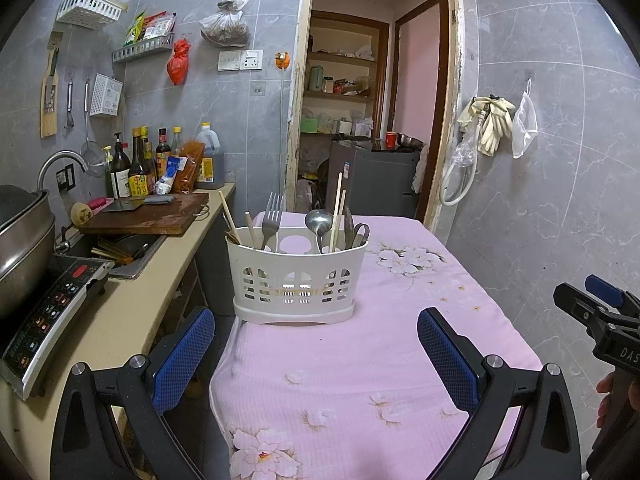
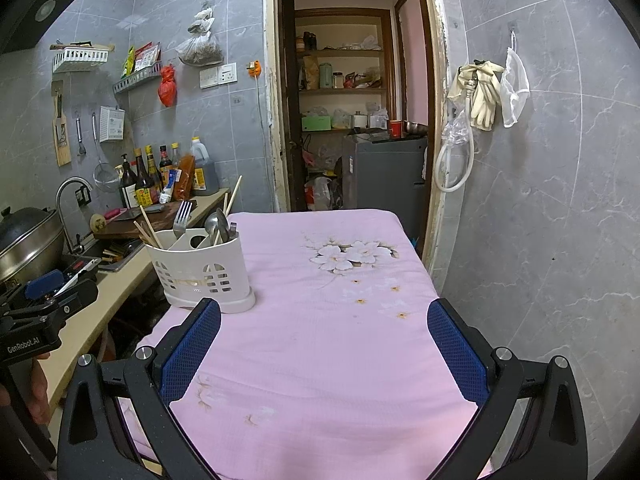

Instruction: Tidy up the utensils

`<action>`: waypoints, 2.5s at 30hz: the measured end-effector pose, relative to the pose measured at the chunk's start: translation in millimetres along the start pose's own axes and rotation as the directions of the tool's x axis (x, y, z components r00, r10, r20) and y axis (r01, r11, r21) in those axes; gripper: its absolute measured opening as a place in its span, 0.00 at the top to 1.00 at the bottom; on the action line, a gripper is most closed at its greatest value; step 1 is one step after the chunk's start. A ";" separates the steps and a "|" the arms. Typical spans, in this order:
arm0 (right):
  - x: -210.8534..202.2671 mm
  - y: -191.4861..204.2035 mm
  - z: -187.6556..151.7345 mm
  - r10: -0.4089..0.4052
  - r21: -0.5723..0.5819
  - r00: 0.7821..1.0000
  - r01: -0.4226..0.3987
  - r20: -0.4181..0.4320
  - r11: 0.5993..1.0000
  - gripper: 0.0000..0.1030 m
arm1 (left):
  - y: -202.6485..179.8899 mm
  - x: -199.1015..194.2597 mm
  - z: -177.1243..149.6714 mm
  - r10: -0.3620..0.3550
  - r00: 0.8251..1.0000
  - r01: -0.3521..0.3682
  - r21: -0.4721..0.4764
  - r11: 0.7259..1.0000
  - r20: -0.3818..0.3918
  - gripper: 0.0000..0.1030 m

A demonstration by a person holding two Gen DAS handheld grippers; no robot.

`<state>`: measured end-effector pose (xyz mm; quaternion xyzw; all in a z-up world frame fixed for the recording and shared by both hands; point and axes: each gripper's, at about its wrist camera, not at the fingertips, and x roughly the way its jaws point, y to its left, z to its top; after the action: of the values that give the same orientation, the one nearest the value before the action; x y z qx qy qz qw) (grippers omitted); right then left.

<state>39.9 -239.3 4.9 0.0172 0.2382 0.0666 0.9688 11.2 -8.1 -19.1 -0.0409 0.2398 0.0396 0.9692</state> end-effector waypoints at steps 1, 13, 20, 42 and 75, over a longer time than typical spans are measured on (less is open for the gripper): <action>0.1 0.5 -0.4 0.000 0.000 1.000 0.000 0.000 1.000 0.01 | -0.4 0.4 -0.3 0.000 1.000 0.000 -0.001 1.000 0.000 0.01; -1.3 -0.3 -1.8 0.004 0.000 1.000 -0.004 0.001 1.000 0.01 | -2.1 -1.1 -0.6 0.001 1.000 -0.001 0.001 1.000 0.002 0.01; -1.4 -0.1 -1.8 0.004 0.001 1.000 -0.004 0.002 1.000 0.01 | -1.8 -1.6 -1.0 0.000 1.000 0.000 0.000 1.000 0.003 0.01; -6.2 0.8 -1.1 0.001 0.000 1.000 -0.001 0.004 1.000 0.01 | -1.9 -2.4 -1.4 -0.003 1.000 0.003 -0.001 1.000 0.005 0.01; 6.0 -3.0 0.9 0.020 -0.006 0.999 -0.020 -0.027 1.000 0.01 | -0.1 5.2 0.8 -0.011 1.000 0.011 -0.003 1.000 -0.009 0.01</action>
<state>46.0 -241.5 2.8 0.0155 0.2510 0.0774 0.9648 16.2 -7.8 -20.8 -0.0440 0.2437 0.0345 0.9682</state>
